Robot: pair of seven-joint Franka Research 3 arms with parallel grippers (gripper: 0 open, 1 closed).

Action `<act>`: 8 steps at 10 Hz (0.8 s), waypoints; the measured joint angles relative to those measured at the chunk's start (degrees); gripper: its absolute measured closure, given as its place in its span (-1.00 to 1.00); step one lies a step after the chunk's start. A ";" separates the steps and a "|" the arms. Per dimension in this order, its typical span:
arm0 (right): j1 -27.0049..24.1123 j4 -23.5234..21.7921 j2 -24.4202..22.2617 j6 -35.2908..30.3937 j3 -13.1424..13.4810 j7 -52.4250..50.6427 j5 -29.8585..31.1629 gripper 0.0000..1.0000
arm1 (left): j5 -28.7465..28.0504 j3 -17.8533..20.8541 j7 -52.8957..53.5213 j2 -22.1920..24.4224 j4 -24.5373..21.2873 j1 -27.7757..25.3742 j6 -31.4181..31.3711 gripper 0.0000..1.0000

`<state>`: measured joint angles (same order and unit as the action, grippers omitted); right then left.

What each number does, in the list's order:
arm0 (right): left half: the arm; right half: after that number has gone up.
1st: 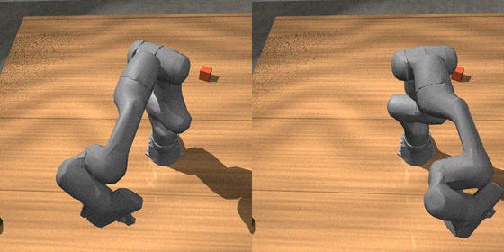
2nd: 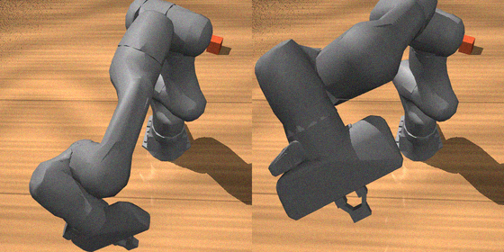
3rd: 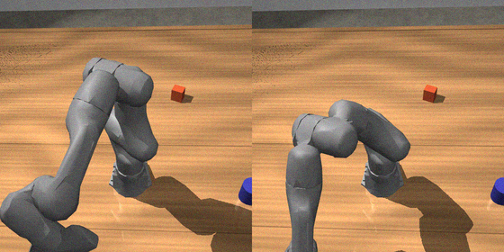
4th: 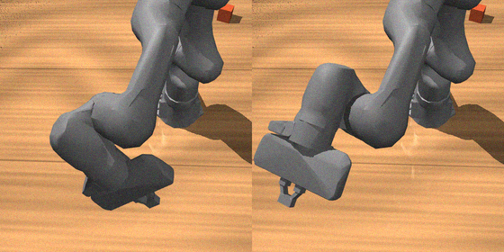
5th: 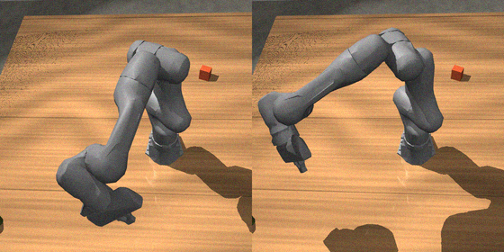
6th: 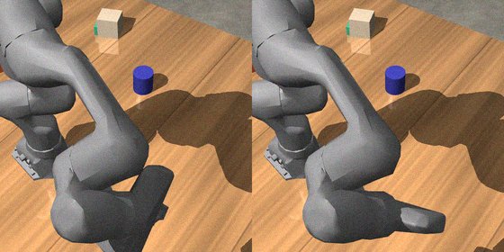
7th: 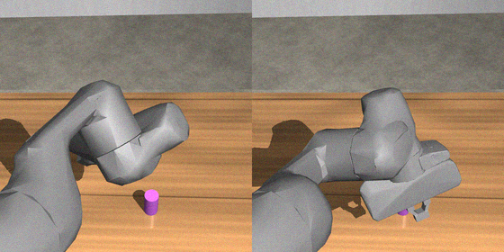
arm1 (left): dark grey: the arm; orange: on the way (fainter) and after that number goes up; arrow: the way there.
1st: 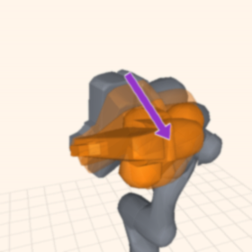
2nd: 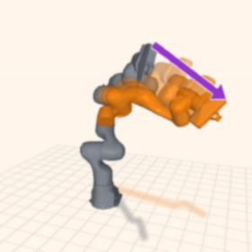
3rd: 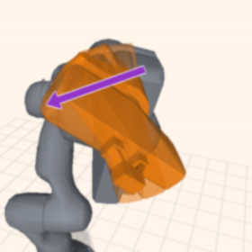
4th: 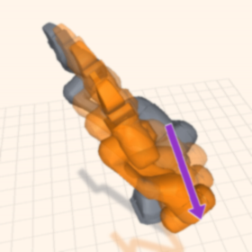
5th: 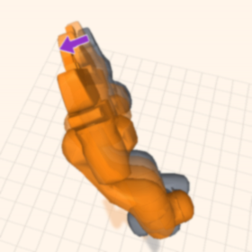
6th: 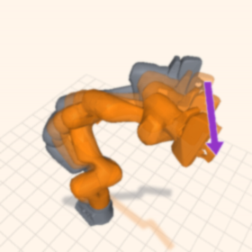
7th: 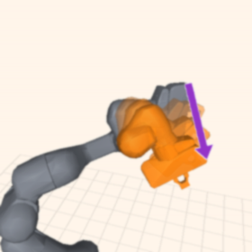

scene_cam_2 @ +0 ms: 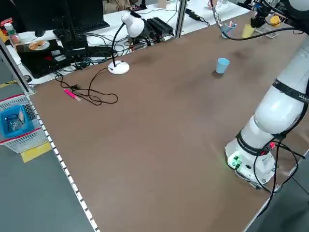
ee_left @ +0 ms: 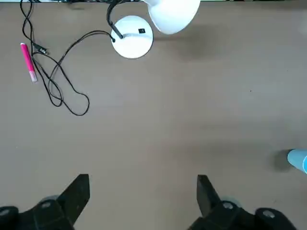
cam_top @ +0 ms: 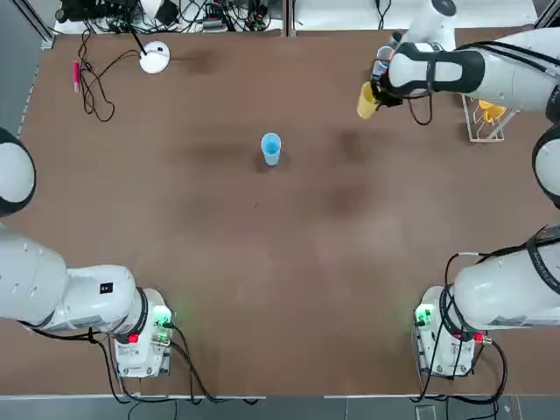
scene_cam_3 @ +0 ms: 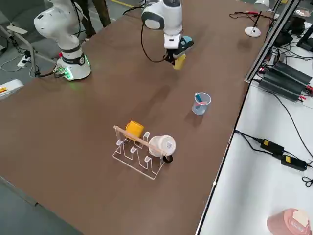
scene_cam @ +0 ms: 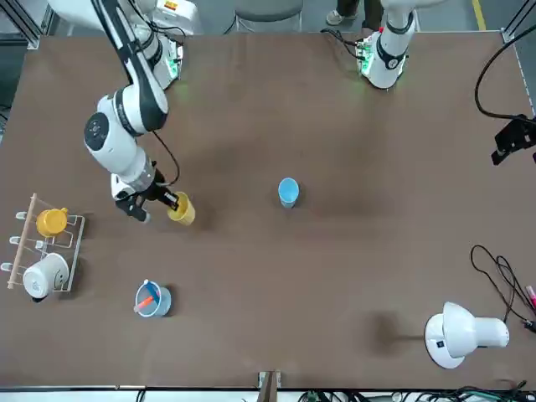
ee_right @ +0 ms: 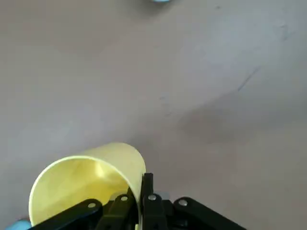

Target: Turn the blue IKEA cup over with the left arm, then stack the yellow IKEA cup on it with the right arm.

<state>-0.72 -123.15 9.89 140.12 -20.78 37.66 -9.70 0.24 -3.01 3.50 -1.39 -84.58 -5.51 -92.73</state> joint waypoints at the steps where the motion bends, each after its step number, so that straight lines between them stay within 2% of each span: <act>1: 1.53 1.83 0.17 -1.25 -0.98 2.98 -0.01 0.91 | 0.00 0.01 0.00 0.06 0.03 -0.03 0.19 -0.97; 4: 8.57 7.45 2.56 -3.67 -1.88 10.77 0.88 0.91 | 0.00 0.07 0.00 0.06 0.03 -0.94 0.28 -0.97; 7: 14.26 15.06 7.39 -9.41 -1.89 20.89 8.32 0.91 | 0.00 0.11 0.09 0.06 0.04 -2.71 0.34 -0.97; 8: 15.87 17.00 9.00 -9.85 -1.84 22.69 9.06 0.91 | 0.00 0.11 0.09 0.06 0.05 -3.06 0.34 -0.97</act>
<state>15.15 -106.15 18.90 130.27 -22.62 60.35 -0.64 0.24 -2.90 3.59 -1.32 -84.53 -8.56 -92.40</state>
